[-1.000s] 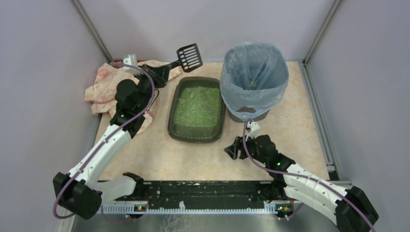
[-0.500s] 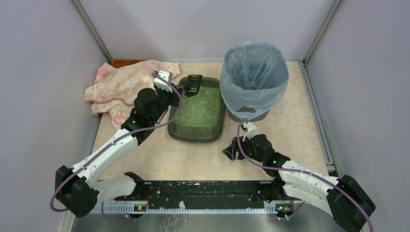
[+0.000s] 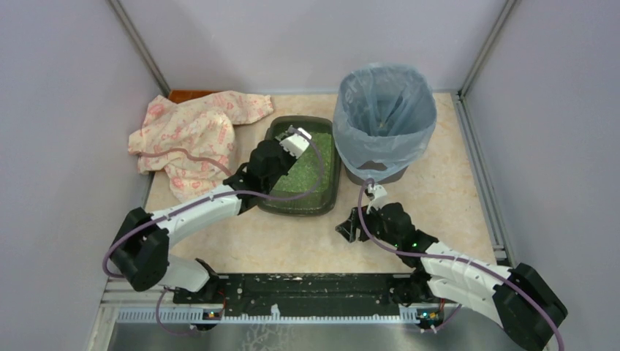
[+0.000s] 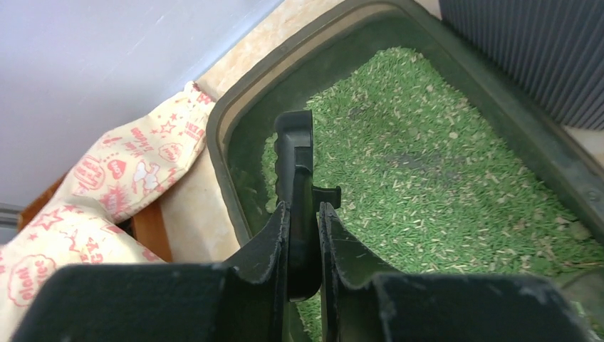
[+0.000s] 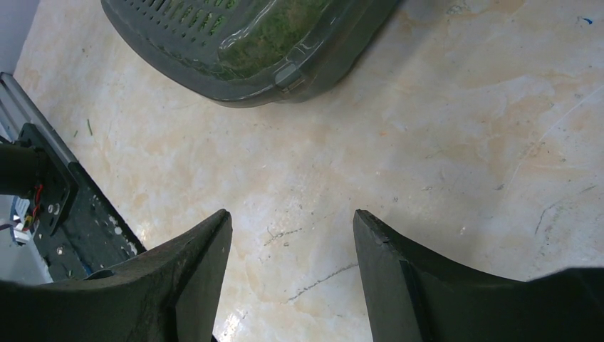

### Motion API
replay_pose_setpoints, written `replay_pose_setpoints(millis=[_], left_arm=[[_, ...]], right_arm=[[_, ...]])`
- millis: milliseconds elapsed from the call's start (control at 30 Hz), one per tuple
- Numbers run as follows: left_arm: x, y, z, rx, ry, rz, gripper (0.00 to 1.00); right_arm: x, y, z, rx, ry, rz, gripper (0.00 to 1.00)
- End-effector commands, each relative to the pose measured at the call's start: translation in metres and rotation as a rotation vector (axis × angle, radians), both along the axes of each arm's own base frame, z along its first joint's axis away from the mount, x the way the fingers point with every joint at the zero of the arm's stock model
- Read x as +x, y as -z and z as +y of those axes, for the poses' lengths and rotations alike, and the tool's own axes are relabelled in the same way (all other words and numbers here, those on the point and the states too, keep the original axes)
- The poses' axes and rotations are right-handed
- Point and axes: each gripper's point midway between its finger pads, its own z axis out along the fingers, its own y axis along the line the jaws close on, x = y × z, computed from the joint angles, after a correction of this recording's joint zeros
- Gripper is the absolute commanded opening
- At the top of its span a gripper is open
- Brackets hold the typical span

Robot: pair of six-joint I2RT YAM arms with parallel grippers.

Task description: Clean the litter box

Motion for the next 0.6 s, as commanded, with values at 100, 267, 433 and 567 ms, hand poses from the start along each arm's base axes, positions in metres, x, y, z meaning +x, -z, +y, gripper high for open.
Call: replay_pose_setpoints(millis=[100,267,433,567], left_arm=[[0.021,-0.027,-0.015,0.128,0.011,-0.155,0.0],[0.031,-0.023,-0.026,0.223,0.03,-0.182,0.0],[0.039,-0.005,-0.032,0.28,0.029,-0.138,0.0],[0.039,0.003,-0.033,0.3,0.033,-0.129,0.0]], right_arm=[[0.002,-0.012,0.001,0.035,0.004,-0.044,0.64],[0.002,-0.01,-0.002,0.029,0.014,-0.042,0.64],[0.0,-0.009,-0.004,0.026,0.02,-0.042,0.64],[0.001,-0.009,-0.008,0.008,0.031,-0.048,0.64]])
